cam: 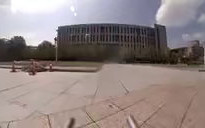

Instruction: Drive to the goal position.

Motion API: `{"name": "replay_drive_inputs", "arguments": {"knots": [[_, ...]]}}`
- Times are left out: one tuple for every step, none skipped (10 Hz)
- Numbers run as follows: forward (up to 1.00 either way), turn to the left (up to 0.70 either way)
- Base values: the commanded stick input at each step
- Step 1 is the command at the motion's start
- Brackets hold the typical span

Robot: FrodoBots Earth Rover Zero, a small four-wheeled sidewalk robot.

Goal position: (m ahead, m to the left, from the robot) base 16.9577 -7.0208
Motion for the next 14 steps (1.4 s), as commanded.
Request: {"name": "replay_drive_inputs", "arguments": {"knots": [[0.7,0.05],[0.7,0.05],[0.7,0.05],[0.7,0.05],[0.7,0.05],[0.7,0.05],[0.7,0.05],[0.7,0.05],[0.7,0.05],[0.7,-0.3],[0.7,-0.3],[0.7,-0.3],[0.7,-0.3],[0.7,-0.3]]}}
